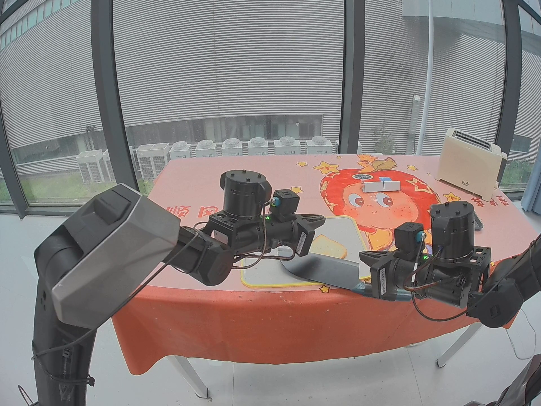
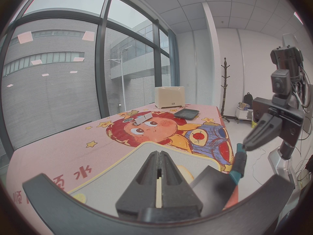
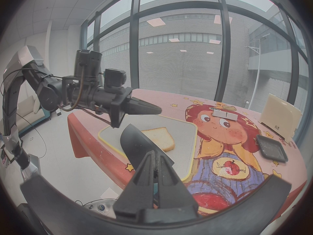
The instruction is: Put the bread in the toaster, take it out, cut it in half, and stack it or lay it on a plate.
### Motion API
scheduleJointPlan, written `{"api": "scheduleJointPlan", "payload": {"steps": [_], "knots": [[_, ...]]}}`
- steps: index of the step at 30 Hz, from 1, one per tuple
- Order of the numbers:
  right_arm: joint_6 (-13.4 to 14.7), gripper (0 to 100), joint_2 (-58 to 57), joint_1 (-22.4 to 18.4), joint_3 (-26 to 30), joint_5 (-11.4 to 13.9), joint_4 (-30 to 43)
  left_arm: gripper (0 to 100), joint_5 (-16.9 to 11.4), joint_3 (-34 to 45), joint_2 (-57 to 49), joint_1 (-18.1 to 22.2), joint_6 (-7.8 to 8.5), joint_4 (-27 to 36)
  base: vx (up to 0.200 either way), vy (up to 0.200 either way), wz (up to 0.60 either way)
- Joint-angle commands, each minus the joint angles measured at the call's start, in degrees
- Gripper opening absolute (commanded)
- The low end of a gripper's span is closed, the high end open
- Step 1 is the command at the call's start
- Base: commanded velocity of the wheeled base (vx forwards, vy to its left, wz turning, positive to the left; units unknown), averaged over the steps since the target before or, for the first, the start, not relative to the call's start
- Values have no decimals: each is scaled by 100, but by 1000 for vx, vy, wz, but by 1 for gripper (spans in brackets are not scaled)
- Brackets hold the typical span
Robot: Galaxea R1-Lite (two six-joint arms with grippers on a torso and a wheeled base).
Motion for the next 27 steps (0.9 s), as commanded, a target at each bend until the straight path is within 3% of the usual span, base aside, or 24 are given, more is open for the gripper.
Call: {"api": "scheduleJointPlan", "payload": {"steps": [1, 2, 6, 8, 9, 13, 17, 18, 19, 21, 22, 23, 27], "knots": [[-16, 100, -507, -9, 96, -103, 12, 0, 41, 1235, -1285, 94, -14, -185, 0, 0, 0], [-7, 100, -762, 17, 105, -111, 74, 0, 217, 2070, -1891, 111, -40, -431, 0, 0, 0], [-33, 100, -1078, 44, 96, -111, 197, 0, 472, 3520, -2814, 138, -75, -835, 0, 0, 0], [-42, 100, -1140, 44, 88, -111, 320, 0, 507, 3819, -2964, 138, -111, -958, 0, 0, 0], [-139, 100, -1351, 44, 70, -111, 821, 0, 621, 4408, -3192, 129, -251, -1292, 0, 0, 0], [-420, 100, -1632, 52, 246, -111, 1647, 0, 981, 4900, -3210, 146, -365, -2022, 0, 0, 0], [-710, 100, -1737, 44, 466, -111, 1788, 0, 1210, 4953, -3210, 155, -374, -2312, 0, 0, 0], [-1044, 100, -1781, -9, 606, -111, 1796, 0, 1289, 4979, -3227, 155, -445, -2408, 0, 0, 0], [-1642, 100, -1825, -123, 808, -111, 1796, 0, 1324, 4935, -3236, 164, -568, -2452, 0, 0, 0], [-2635, 100, -1861, -589, 1116, -67, 1796, 0, 1333, 4962, -3271, 261, -656, -2470, 0, 0, 0], [-2679, 100, -1861, -616, 1134, -59, 1796, 0, 1333, 4962, -3280, 278, -656, -2470, 0, 0, 0], [-2995, 100, -1861, -818, 1213, -41, 1805, 0, 1307, 4962, -3359, 445, -664, -2461, 0, 0, 0], [-3303, 100, -1825, -1108, 1327, -41, 1796, 0, 1254, 4962, -3385, 770, -664, -2461, 0, 0, 0]]}}
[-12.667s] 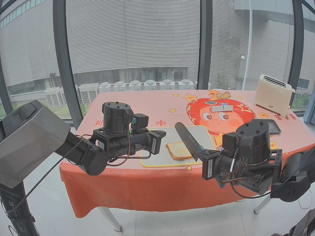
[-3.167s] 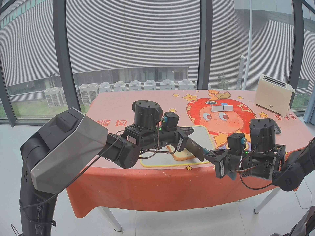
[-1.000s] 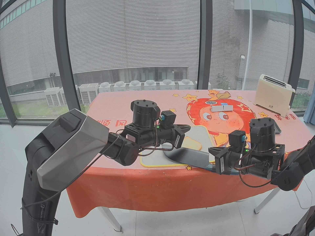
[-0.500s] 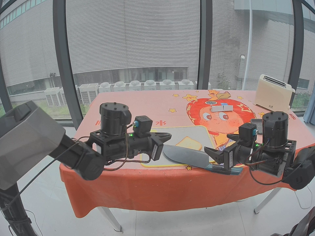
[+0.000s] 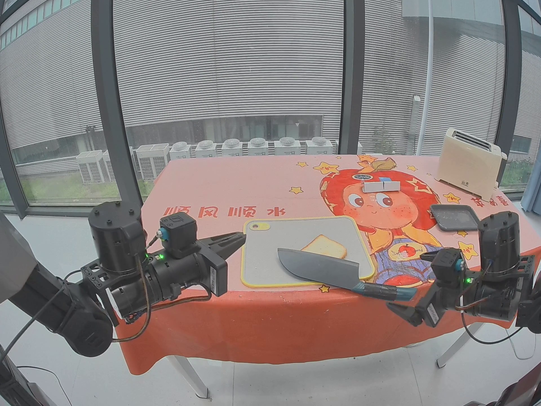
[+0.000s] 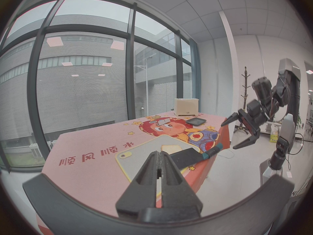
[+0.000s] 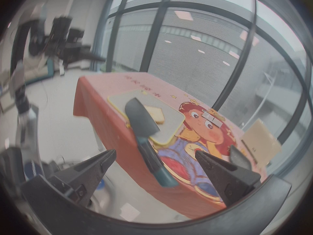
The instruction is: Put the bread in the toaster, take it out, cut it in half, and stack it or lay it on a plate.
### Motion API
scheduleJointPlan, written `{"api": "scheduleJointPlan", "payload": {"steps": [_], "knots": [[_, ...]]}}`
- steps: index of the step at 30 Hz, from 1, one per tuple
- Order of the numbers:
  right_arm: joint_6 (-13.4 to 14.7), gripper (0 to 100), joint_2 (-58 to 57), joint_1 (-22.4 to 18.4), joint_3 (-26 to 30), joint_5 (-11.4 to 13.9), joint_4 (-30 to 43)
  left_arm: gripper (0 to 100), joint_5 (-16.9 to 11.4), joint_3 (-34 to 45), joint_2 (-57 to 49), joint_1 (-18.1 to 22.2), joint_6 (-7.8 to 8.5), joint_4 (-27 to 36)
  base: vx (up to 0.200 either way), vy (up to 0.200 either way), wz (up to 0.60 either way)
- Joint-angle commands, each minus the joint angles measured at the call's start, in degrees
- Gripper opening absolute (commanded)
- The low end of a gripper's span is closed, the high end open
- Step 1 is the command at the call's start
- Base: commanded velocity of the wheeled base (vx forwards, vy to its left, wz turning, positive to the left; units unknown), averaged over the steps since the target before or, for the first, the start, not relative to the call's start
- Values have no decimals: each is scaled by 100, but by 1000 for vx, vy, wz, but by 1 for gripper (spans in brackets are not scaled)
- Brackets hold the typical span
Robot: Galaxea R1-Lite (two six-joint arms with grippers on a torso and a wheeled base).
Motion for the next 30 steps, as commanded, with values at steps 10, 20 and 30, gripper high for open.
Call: {"api": "scheduleJointPlan", "payload": {"steps": [10, 20, 30], "knots": [[-761, 100, 218, -436, 462, 47, -58, 0, -98, -20, -263, 532, -98, -57, 0, 0, 0], [-691, 100, 1185, -14, -197, 30, -84, 0, -107, -38, -263, 559, -98, -66, 0, 0, 0], [-691, 100, 1906, 82, -786, 12, -208, 0, -116, -38, -254, 568, -89, -66, 0, 0, 0]]}}
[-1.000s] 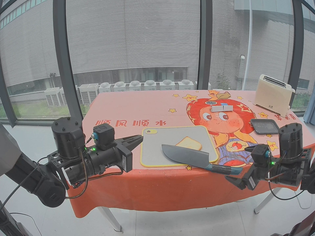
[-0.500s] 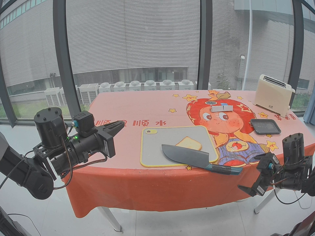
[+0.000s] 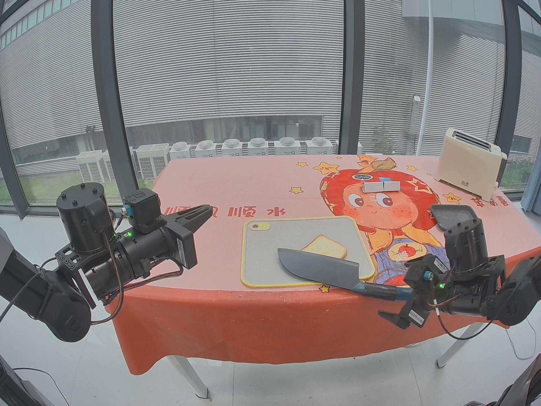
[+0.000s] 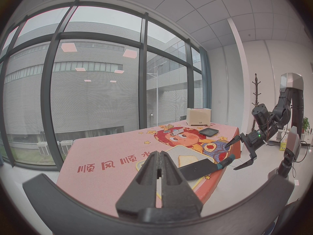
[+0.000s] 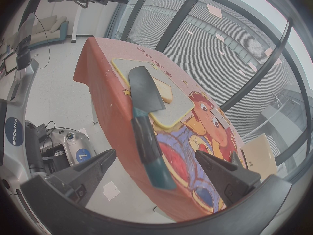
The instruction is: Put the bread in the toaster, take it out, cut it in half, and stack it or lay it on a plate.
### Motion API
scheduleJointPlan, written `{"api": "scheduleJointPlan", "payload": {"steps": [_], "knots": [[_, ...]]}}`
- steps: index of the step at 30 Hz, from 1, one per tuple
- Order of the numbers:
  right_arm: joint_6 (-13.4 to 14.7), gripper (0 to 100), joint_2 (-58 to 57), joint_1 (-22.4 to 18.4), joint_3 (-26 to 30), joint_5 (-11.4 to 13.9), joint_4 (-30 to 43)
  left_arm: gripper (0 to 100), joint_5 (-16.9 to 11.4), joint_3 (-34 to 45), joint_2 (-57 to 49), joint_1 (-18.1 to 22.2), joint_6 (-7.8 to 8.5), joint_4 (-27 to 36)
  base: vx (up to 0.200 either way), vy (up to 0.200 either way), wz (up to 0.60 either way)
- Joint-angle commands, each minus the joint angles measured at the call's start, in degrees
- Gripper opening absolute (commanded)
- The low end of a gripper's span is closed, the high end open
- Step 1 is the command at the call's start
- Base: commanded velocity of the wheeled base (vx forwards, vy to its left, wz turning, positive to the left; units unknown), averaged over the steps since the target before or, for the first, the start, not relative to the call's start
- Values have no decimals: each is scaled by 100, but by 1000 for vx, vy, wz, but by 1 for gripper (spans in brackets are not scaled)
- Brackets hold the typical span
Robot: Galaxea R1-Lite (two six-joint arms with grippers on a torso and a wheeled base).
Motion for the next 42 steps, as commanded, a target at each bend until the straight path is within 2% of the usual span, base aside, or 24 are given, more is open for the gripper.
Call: {"api": "scheduleJointPlan", "payload": {"steps": [1, 12, 13, 19, 35, 38, 42], "knots": [[6, 100, 549, 46, -236, -9, -12, 0, 1, 6, 37, 3, 4, -1, 0, 0, 0], [6, 100, 927, 99, -376, -26, -206, 0, 1, -11, 20, 12, 4, -1, 0, 0, 0], [15, 0, 935, 107, -376, -35, -206, 0, 1, -11, 20, 12, 4, -1, 0, 0, 0], [252, 0, 927, 213, -350, -44, -206, 0, 1, -11, 11, 21, 4, -1, 0, 0, 0], [296, 0, 417, 301, -288, -9, -215, 0, 1, -3, 11, 21, 4, -1, 0, 0, 0], [367, 0, 241, 353, -288, 18, -215, 0, 1, -3, 11, 21, 4, -1, 0, 0, 0], [648, 0, 74, 424, -297, 35, -215, 0, 1, -3, 11, 12, 4, -1, 0, 0, 0]]}}
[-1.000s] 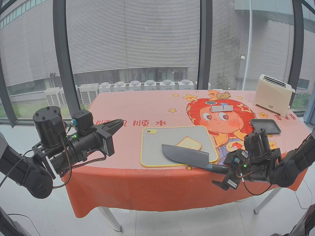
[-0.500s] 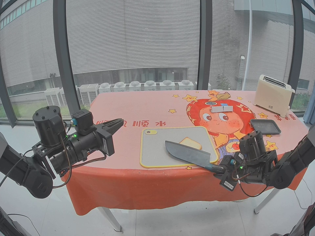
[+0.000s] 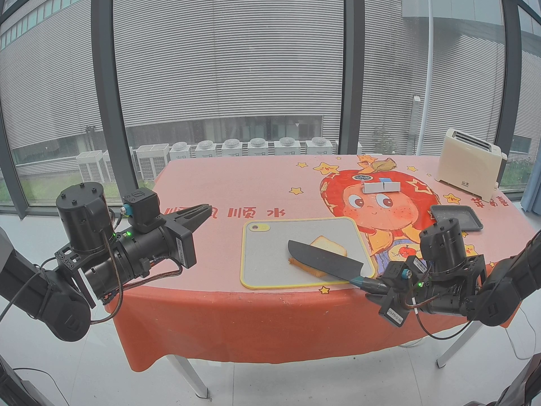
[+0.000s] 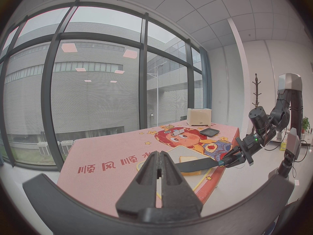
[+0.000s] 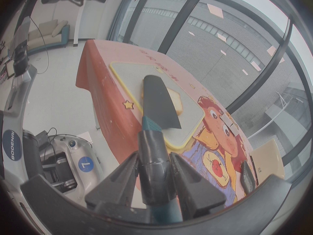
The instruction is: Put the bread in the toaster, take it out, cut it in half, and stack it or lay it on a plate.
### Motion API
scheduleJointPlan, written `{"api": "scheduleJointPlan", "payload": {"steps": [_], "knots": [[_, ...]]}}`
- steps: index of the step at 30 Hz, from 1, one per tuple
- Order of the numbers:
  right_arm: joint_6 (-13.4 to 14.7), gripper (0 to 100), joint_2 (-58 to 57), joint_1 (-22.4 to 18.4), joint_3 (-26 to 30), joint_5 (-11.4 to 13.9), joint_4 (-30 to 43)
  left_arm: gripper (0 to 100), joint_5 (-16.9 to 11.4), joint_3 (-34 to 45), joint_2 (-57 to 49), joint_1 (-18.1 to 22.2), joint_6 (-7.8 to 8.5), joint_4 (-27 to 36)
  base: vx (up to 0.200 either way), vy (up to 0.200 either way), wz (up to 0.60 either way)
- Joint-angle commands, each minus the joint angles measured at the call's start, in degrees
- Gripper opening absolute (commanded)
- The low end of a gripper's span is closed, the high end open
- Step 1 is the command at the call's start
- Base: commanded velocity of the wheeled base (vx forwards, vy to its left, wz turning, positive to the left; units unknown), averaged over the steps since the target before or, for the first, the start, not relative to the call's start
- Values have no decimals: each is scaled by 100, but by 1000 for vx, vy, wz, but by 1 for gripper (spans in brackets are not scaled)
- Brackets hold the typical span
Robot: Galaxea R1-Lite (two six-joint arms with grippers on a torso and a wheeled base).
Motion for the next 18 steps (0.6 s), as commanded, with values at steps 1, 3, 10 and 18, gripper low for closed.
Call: {"api": "scheduleJointPlan", "payload": {"steps": [1, 3, 10, 18], "knots": [[166, 0, -236, 38, -16, 22, -7, 0, 8, 10, 20, -10, 0, -10, 0, 0, 0], [289, 0, -253, -23, -33, 75, -7, 0, 8, 19, 11, -10, 0, -10, 0, 0, 0], [948, 0, -289, -173, -95, 629, -25, 0, 8, 27, -15, -10, 0, -10, 0, 0, 0], [2232, 0, -377, -181, -148, 1227, -412, 0, 8, 45, 2, -10, 0, -10, 0, 0, 0]]}}
